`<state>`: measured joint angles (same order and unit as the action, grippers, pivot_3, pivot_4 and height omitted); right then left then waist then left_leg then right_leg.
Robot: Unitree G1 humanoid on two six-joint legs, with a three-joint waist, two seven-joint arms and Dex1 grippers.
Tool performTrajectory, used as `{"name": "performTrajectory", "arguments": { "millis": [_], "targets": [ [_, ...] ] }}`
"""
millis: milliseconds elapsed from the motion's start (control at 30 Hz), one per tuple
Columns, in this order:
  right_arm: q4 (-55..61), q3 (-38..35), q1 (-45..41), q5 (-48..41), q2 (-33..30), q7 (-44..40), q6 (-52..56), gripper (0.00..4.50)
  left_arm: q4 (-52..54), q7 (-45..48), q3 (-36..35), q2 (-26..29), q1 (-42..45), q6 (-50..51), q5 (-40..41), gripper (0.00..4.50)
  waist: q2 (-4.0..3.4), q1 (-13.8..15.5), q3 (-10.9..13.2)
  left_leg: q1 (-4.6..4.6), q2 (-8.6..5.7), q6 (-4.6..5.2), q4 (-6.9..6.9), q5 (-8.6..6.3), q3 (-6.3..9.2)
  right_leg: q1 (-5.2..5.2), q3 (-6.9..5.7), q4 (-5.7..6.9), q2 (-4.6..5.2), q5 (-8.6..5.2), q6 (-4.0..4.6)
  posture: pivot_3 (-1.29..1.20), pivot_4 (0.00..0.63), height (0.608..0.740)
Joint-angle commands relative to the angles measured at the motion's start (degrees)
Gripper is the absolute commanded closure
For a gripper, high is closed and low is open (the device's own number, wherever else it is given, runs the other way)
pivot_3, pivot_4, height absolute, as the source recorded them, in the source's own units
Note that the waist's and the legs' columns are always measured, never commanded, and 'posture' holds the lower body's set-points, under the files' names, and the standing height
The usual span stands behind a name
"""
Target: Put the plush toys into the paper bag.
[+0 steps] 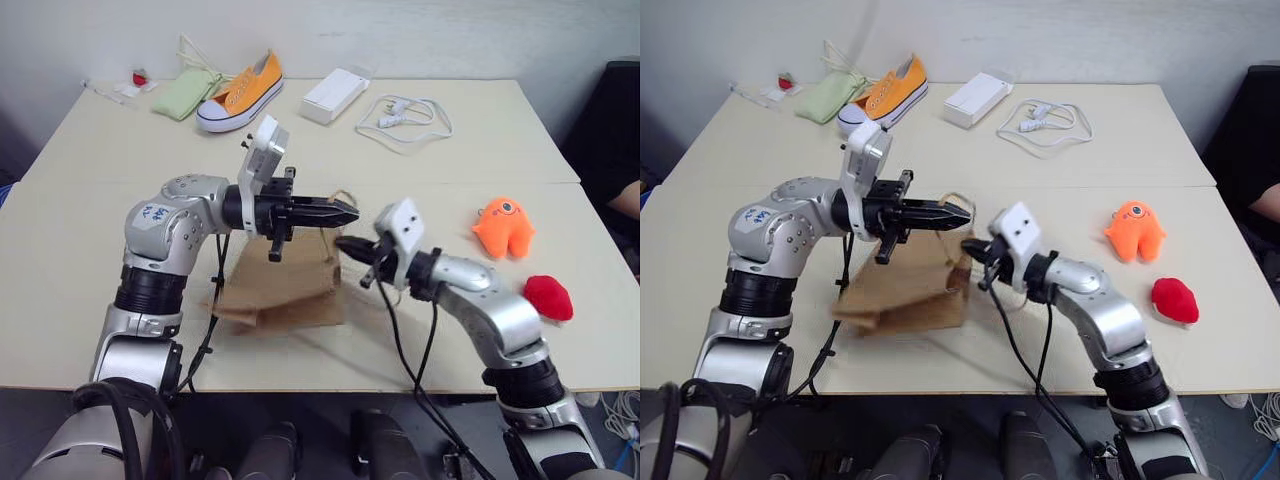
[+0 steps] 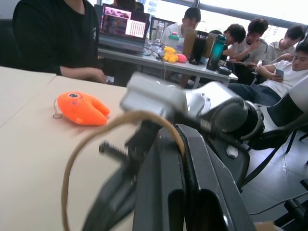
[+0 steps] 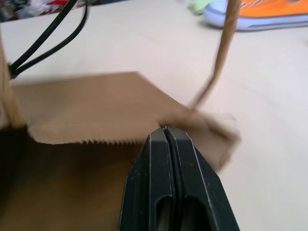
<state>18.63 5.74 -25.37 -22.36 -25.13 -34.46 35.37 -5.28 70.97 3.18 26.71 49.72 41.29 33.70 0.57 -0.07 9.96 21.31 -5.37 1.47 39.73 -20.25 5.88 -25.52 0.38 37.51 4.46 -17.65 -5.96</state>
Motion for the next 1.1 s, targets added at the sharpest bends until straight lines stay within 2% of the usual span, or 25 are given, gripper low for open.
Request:
{"name": "performTrajectory", "arguments": {
  "millis": [33,300,500,667,900,1100],
  "targets": [
    [5.0,-2.1,2.5,-2.2,-1.9,-1.2,1.3,4.47,2.5,0.4,-0.3,0.5,0.2,-0.8,0.8,4.5,0.0,0.0,0.0,0.0,-0.01,0.0,0.0,0.0,0.0,0.01,0.01,-0.01,0.01,0.0,0.0,0.0,0.15,0.74],
    [2.2,3.3,1.3,0.8,-0.1,-2.2,-0.3,4.47,2.8,1.7,0.8,0.1,1.8,-1.9,0.6,4.5,0.0,-0.2,0.0,-0.02,0.01,-0.01,0.01,0.0,-0.04,-0.01,0.04,0.02,-0.01,0.0,0.0,0.0,0.15,0.74],
    [-2.4,10.1,-3.6,1.7,-0.5,-10.1,-0.8,4.47,1.7,2.9,2.5,-1.1,3.9,-6.5,-1.4,4.5,0.0,0.0,0.0,-0.02,0.0,-0.01,0.03,0.0,-0.01,0.0,0.01,-0.01,0.0,0.0,0.0,0.0,0.15,0.74],
    [-8.6,15.8,-6.2,5.6,-5.8,-19.6,-3.7,4.47,1.3,4.8,4.4,-2.8,7.2,-12.4,-3.4,4.5,0.01,0.2,0.0,0.01,-0.06,0.01,0.09,-0.01,-0.01,0.04,-0.01,-0.07,0.04,0.0,0.0,0.0,0.15,0.74],
    [-10.5,17.2,-8.1,7.8,-8.1,-25.1,-3.9,4.47,-3.4,6.5,4.9,-5.4,11.4,-18.1,-5.4,4.5,0.0,-0.2,0.0,0.01,-0.02,0.0,0.07,-0.01,-0.04,0.0,0.01,-0.08,0.0,0.0,0.0,0.0,0.15,0.74],
    [-10.8,18.3,-9.2,7.8,-9.1,-29.1,0.7,4.47,-7.0,10.3,8.0,-9.4,14.5,-24.6,-8.1,4.5,0.01,0.2,0.0,0.02,-0.03,-0.01,0.13,-0.02,-0.02,0.01,0.0,-0.08,0.02,0.0,0.0,0.0,0.15,0.74]
  ]
}}
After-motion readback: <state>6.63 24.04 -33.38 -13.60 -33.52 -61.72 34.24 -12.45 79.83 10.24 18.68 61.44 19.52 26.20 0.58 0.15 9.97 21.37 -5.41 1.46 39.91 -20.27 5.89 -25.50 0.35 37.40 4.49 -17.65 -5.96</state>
